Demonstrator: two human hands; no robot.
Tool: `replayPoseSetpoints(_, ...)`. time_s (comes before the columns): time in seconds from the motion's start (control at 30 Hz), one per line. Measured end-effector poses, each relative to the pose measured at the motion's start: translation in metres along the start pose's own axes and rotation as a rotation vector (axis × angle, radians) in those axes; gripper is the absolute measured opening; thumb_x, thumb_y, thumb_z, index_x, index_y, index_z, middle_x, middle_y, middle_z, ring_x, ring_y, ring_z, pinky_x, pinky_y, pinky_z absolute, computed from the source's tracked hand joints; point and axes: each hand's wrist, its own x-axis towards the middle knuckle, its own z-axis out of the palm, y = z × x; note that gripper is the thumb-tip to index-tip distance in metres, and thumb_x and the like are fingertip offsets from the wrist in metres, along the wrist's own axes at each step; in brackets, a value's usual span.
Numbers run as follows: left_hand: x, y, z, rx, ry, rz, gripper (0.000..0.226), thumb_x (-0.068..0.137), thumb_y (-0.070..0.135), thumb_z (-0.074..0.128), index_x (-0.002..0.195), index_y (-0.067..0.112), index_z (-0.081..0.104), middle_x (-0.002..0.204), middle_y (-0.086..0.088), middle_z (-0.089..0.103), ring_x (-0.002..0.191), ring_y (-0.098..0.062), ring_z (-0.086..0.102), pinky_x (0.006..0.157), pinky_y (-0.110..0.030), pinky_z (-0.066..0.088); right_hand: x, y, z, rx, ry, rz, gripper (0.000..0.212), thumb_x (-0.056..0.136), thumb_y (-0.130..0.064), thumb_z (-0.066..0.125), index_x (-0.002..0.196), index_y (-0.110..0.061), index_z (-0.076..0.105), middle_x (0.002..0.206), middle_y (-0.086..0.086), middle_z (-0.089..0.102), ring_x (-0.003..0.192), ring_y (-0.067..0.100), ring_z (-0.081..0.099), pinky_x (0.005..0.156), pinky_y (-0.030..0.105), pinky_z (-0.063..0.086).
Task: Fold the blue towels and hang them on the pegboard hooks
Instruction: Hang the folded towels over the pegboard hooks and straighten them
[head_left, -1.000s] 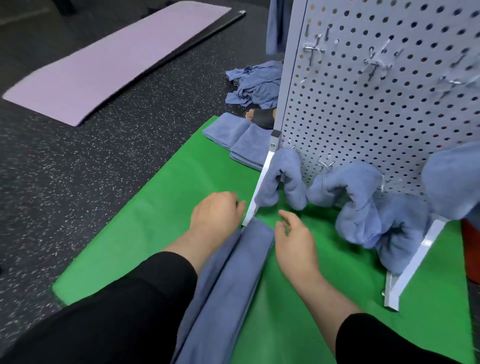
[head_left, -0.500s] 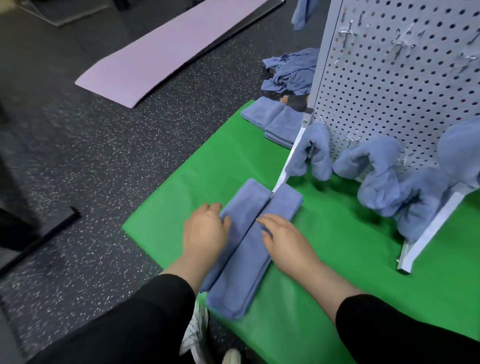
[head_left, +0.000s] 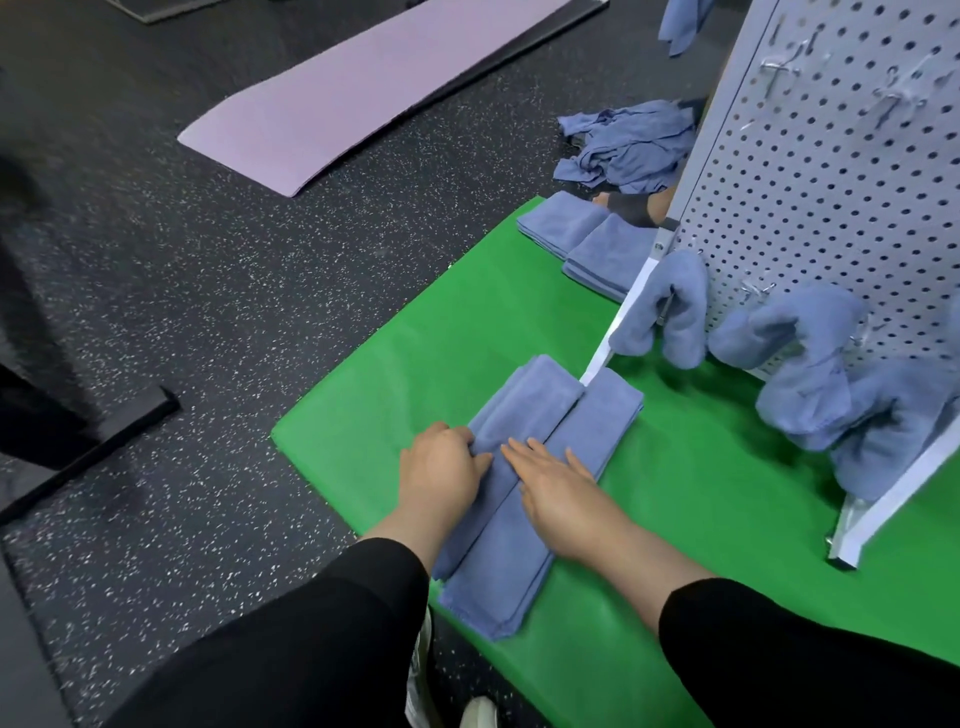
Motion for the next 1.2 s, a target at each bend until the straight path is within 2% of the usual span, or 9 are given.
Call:
replayPoseSetpoints(0.17, 0.002, 0.014, -0.006, -0.189, -0.028, -0.026, 0.02, 0.082, 0.029, 0.066, 0.074, 0.015, 0.055, 0.076, -0.009, 0.06, 0.08, -0.035, 0.06, 0.062, -0.032, 0.036, -0.008, -0.008, -0.013, 0.11, 0.028, 0.023, 0.056, 0.107, -0.013, 0.032, 0.16, -0.023, 0.019, 0.166, -0.005, 0.024, 0.155, 0.013, 0.015, 0.126, 0.045, 0.01)
replayPoseSetpoints(0.37, 0.0, 0.04, -0.03, -0.628, -0.12, -0.111, 0.025, 0.082, 0.018, 0.073, 0.067, 0.016, 0.054, 0.06, -0.003, 0.048, 0.057, -0.019, 0.038, 0.05, -0.029, 0.029, -0.016, -0.015, -0.047, 0.48, 0.296, 0.17, 0.043, 0.105, -0.022, 0.046, 0.147, -0.017, 0.049, 0.144, 0.007, 0.058, 0.13, 0.026, 0.055, 0.109, 0.032, 0.041)
replayPoseSetpoints(0.5, -0.017, 0.074, -0.049, -0.919, -0.172, -0.115, 0.016, 0.085, 0.014, 0.072, 0.074, 0.016, 0.061, 0.064, -0.007, 0.056, 0.055, -0.016, 0.045, 0.045, -0.021, 0.034, -0.027, -0.014, -0.078, 0.499, 0.422, 0.19, 0.039, 0.102, -0.025, 0.056, 0.137, -0.008, 0.059, 0.139, 0.011, 0.06, 0.128, 0.027, 0.055, 0.108, 0.029, 0.038)
replayPoseSetpoints(0.6, -0.033, 0.106, -0.064, -1.206, -0.291, -0.182, 0.01, 0.091, 0.019, 0.061, 0.086, 0.011, 0.065, 0.076, -0.011, 0.064, 0.062, -0.019, 0.054, 0.052, -0.021, 0.041, -0.042, -0.011, -0.109, 0.485, 0.503, 0.214, 0.035, 0.102, -0.026, 0.057, 0.126, -0.002, 0.065, 0.13, 0.016, 0.058, 0.121, 0.031, 0.055, 0.103, 0.03, 0.037)
replayPoseSetpoints(0.73, -0.053, 0.141, -0.087, -1.347, -0.607, -0.128, 0.038, 0.102, 0.041, 0.031, 0.085, 0.022, 0.059, 0.072, -0.001, 0.052, 0.062, -0.015, 0.043, 0.058, -0.031, 0.03, -0.07, 0.002, -0.152, 0.46, 0.455, 0.261, 0.042, 0.096, -0.043, 0.06, 0.114, -0.006, 0.068, 0.118, 0.014, 0.065, 0.11, 0.031, 0.06, 0.093, 0.035, 0.045)
replayPoseSetpoints(0.9, -0.076, 0.171, -0.112, -1.382, -0.831, 0.071, 0.05, 0.097, 0.03, 0.025, 0.101, 0.016, 0.072, 0.079, 0.001, 0.068, 0.077, -0.016, 0.057, 0.077, -0.036, 0.045, -0.115, 0.016, -0.208, 0.491, 0.251, 0.254, 0.055, 0.082, -0.043, 0.078, 0.129, -0.022, 0.057, 0.118, -0.004, 0.066, 0.109, 0.012, 0.06, 0.085, 0.028, 0.043)
replayPoseSetpoints(1.03, -0.085, 0.2, -0.13, -1.152, -0.574, 0.141, 0.037, 0.098, 0.021, 0.035, 0.1, 0.013, 0.071, 0.096, -0.007, 0.078, 0.09, -0.023, 0.069, 0.086, -0.037, 0.049, -0.131, 0.031, -0.23, 0.382, 0.387, 0.275, 0.035, 0.086, -0.013, 0.065, 0.121, -0.017, 0.062, 0.111, 0.003, 0.07, 0.1, 0.016, 0.06, 0.078, 0.024, 0.039)
replayPoseSetpoints(1.13, -0.078, 0.214, -0.131, -0.604, 0.036, 0.44, 0.018, 0.093, 0.023, 0.056, 0.108, 0.018, 0.065, 0.099, -0.005, 0.073, 0.085, -0.026, 0.064, 0.076, -0.034, 0.049, -0.144, 0.044, -0.239, 0.36, 0.491, 0.27, 0.026, 0.085, -0.008, 0.057, 0.105, -0.023, 0.065, 0.104, -0.001, 0.071, 0.099, 0.019, 0.062, 0.079, 0.027, 0.043)
replayPoseSetpoints(1.2, -0.07, 0.22, -0.127, -0.266, 0.087, 0.647, 0.056, 0.087, 0.04, 0.066, 0.139, 0.026, 0.052, 0.13, 0.002, 0.063, 0.116, -0.022, 0.058, 0.097, -0.039, 0.045, -0.155, 0.048, -0.249, 0.359, 0.527, 0.233, 0.029, 0.085, -0.006, 0.057, 0.099, -0.031, 0.062, 0.1, -0.007, 0.07, 0.096, 0.014, 0.062, 0.081, 0.026, 0.046)
